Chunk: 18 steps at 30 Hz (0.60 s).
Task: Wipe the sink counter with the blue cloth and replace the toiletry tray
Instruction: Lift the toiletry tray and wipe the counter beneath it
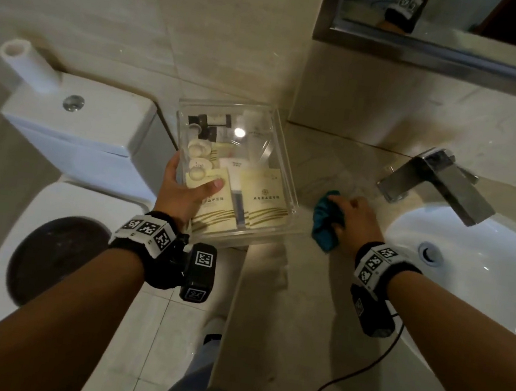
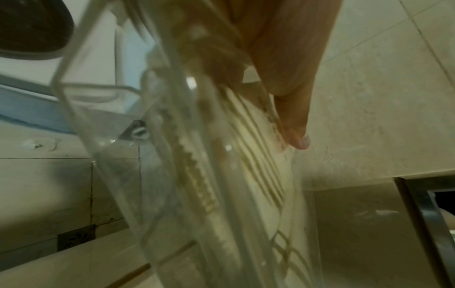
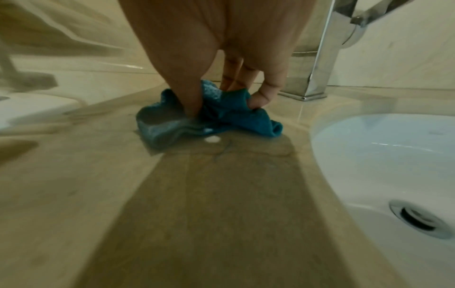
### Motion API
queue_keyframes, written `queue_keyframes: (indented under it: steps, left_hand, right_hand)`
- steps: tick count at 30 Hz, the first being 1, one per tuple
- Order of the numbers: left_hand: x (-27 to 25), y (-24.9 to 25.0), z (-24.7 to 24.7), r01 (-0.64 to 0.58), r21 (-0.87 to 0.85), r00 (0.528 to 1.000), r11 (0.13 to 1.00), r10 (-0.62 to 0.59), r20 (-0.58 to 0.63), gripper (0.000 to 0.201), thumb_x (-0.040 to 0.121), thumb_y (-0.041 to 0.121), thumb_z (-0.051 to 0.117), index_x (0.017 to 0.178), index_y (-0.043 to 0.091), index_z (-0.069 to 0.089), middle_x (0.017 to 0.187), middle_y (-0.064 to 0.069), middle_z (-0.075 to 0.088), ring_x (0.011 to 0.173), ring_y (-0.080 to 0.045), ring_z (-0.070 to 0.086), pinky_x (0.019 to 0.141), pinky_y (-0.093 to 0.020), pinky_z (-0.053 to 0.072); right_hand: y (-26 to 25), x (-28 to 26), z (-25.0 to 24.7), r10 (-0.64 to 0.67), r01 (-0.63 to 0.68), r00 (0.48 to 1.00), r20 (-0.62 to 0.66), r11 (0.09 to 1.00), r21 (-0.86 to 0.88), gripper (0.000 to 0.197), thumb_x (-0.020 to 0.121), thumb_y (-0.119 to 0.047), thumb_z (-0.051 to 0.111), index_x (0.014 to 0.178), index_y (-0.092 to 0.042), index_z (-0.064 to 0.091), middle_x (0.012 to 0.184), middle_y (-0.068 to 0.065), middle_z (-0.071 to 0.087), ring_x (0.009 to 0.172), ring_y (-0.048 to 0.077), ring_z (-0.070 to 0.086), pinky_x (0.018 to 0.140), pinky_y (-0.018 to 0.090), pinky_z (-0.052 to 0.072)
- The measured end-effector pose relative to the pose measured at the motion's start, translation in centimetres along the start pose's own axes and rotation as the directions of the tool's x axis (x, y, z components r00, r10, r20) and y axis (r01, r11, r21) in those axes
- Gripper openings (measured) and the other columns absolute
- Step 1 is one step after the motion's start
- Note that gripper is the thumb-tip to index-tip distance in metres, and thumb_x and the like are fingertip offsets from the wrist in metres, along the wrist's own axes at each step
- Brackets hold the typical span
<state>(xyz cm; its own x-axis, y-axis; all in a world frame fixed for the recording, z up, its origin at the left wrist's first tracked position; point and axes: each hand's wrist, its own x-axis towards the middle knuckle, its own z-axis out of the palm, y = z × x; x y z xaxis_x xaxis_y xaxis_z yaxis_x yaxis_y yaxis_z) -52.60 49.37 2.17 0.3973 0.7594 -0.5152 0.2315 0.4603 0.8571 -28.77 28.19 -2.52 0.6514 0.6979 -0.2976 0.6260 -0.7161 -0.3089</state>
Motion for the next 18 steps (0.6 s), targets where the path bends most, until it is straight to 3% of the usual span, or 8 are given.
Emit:
queue_keyframes:
  steps: [3,5,7,9,11,14,16,18]
  left_hand:
    - [0.1,-0.2,0.0,-0.008,-0.032,1.0,0.999,0.008,-0.014,0.093,0.072,0.007,0.079,0.143,0.036,0.026,0.122,-0.006,0.062,0.104,-0.022,0.064,0.088,-0.047,0.054]
    - [0.1,-0.3,0.2,-0.016,-0.044,1.0,0.999,0.015,-0.015,0.091,0.073,0.007,0.078,0.143,0.033,0.026,0.12,-0.005,0.062,0.104,-0.021,0.064,0.087,-0.045,0.054]
    - [0.1,-0.4,0.2,-0.023,-0.057,1.0,0.998,0.022,-0.01,0.09,0.073,0.005,0.078,0.142,0.032,0.028,0.116,-0.003,0.063,0.103,-0.02,0.065,0.086,-0.045,0.055]
    - [0.1,-0.4,0.1,-0.024,-0.064,1.0,0.998,0.024,-0.003,0.089,0.073,0.005,0.078,0.142,0.031,0.028,0.113,-0.002,0.065,0.101,-0.019,0.066,0.085,-0.044,0.055]
    - [0.3,-0.3,-0.2,-0.022,-0.058,1.0,0.998,0.022,0.004,0.089,0.073,0.005,0.078,0.142,0.033,0.028,0.114,-0.003,0.065,0.099,-0.019,0.066,0.082,-0.042,0.056]
    - [0.5,0.0,-0.7,-0.025,-0.032,1.0,0.999,0.025,-0.002,0.089,0.074,0.007,0.078,0.142,0.035,0.028,0.112,0.0,0.065,0.097,-0.018,0.067,0.075,-0.038,0.057]
    - [0.6,0.3,-0.9,-0.035,-0.015,0.999,0.999,0.034,-0.013,0.089,0.074,0.008,0.078,0.142,0.035,0.027,0.11,0.0,0.065,0.096,-0.017,0.066,0.072,-0.036,0.057]
    - [0.6,0.4,-1.1,-0.046,-0.001,0.999,0.999,0.046,-0.016,0.088,0.075,0.008,0.077,0.143,0.033,0.027,0.107,0.003,0.064,0.093,-0.014,0.066,0.067,-0.033,0.056]
  right_hand:
    - [1.0,0.8,-0.3,0.101,-0.098,0.993,-0.056,0.994,0.05,0.055,0.087,-0.011,0.052,0.139,-0.023,0.041,0.134,0.02,0.039,0.116,0.041,0.045,0.106,0.041,0.038]
    - [-0.1,0.5,-0.3,0.132,-0.132,0.991,-0.006,0.991,0.022,0.051,0.088,-0.023,0.055,0.138,-0.019,0.043,0.138,0.018,0.039,0.122,0.04,0.041,0.107,0.042,0.036]
    - [-2.3,-0.9,0.0,0.099,-0.101,0.994,0.053,0.995,0.028,0.054,0.085,-0.041,0.058,0.134,-0.022,0.046,0.136,0.013,0.042,0.121,0.036,0.043,0.104,0.044,0.038]
    - [-4.7,-3.1,1.0,-0.021,0.021,0.995,0.097,1.0,-0.001,0.051,0.081,-0.047,0.06,0.127,-0.025,0.052,0.124,0.007,0.048,0.113,0.031,0.048,0.096,0.041,0.042]
    - [-5.6,-4.7,2.2,-0.14,0.147,0.983,0.118,0.987,-0.058,0.041,0.083,-0.043,0.06,0.118,-0.023,0.057,0.114,0.005,0.05,0.104,0.028,0.049,0.09,0.038,0.044]
    - [-4.3,-4.1,1.8,-0.204,0.205,0.978,0.046,0.979,-0.003,0.027,0.086,-0.026,0.06,0.11,-0.016,0.063,0.114,0.009,0.053,0.102,0.031,0.052,0.089,0.038,0.045]
    - [-2.0,-2.4,0.8,-0.115,0.118,0.991,-0.066,0.993,0.033,0.025,0.084,-0.015,0.059,0.107,-0.012,0.066,0.116,0.014,0.054,0.104,0.036,0.053,0.091,0.041,0.045]
    - [0.7,-0.8,-0.4,0.068,-0.063,0.987,-0.146,0.997,0.039,0.03,0.081,-0.011,0.058,0.111,-0.014,0.064,0.121,0.015,0.053,0.107,0.039,0.051,0.094,0.045,0.044]
